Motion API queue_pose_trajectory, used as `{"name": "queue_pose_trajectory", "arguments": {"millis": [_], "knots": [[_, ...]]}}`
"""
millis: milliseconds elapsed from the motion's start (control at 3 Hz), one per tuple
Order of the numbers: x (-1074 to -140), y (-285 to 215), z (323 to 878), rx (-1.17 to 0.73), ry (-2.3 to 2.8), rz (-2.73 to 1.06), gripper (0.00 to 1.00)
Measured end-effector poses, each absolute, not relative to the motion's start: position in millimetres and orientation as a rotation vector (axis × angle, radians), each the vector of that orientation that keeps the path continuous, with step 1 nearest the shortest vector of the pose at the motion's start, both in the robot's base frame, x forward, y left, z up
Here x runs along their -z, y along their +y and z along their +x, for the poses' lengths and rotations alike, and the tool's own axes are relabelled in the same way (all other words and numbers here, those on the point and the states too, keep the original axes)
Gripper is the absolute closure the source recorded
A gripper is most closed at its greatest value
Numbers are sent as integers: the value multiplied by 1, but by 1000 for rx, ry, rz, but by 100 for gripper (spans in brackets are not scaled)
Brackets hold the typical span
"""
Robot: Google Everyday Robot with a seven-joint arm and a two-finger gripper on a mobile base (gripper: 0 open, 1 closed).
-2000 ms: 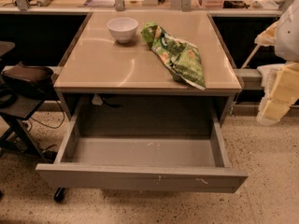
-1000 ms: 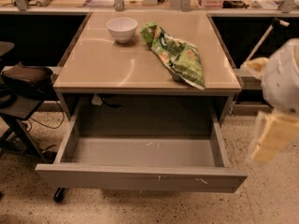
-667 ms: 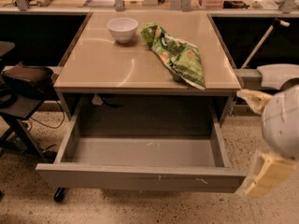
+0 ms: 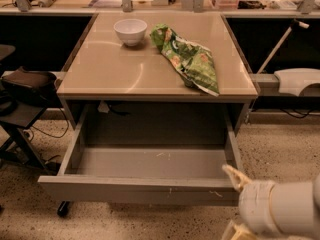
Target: Close top drawer
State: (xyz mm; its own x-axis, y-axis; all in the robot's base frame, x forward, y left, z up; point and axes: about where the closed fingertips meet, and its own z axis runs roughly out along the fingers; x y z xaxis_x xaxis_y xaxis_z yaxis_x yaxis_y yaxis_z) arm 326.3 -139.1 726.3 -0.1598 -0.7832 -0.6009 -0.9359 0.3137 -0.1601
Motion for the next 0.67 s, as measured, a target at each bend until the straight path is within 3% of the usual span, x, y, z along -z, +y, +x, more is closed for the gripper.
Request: {"name": "queue_pose_trajectory", "arguments": {"millis": [333, 667], "knots": [[-653, -129, 296, -459, 2064, -1397, 0], [-660, -127, 298, -459, 2064, -1397, 0]]}}
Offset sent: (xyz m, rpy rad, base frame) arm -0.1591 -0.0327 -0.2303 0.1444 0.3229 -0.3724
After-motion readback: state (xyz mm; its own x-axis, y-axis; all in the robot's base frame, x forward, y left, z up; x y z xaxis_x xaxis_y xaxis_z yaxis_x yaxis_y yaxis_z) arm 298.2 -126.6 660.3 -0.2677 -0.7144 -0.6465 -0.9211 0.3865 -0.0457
